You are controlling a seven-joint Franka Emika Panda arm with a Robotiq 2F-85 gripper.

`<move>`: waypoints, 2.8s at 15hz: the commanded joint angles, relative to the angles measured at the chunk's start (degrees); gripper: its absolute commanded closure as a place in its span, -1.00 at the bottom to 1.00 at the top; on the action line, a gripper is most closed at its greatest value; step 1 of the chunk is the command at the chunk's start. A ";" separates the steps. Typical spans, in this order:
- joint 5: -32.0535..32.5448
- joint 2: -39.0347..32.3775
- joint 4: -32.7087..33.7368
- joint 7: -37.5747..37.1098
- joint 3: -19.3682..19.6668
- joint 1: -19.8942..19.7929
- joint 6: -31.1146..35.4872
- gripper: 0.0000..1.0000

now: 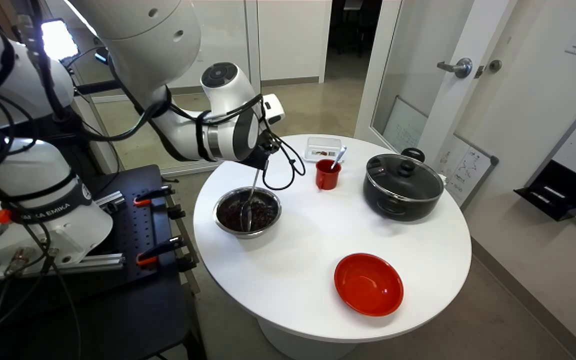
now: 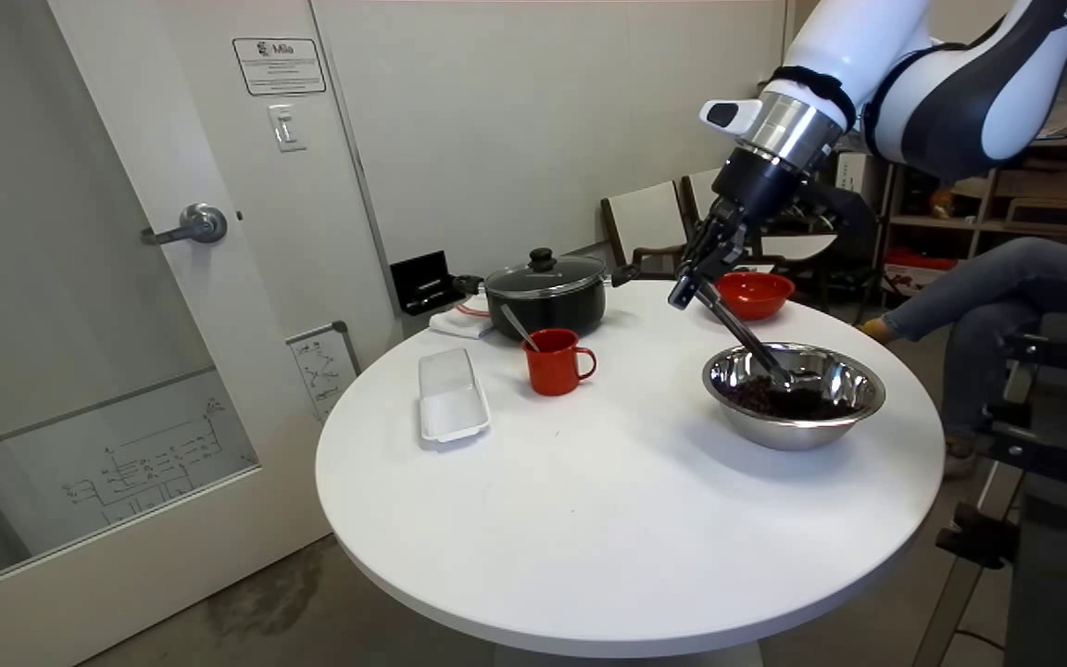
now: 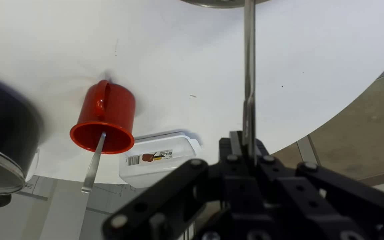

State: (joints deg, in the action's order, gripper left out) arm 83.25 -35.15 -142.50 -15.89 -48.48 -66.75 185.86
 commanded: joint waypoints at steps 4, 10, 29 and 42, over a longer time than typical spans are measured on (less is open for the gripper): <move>-4.36 -3.78 0.68 -3.07 -0.85 -1.77 3.41 0.98; -11.49 2.64 3.62 -7.20 3.39 0.58 10.95 0.98; -24.72 6.79 -0.14 -6.77 11.87 13.38 11.28 0.98; -36.34 13.58 -1.89 -3.17 21.52 25.09 9.67 0.98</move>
State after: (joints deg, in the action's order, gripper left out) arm 50.07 -26.03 -142.15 -19.41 -29.52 -46.10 197.16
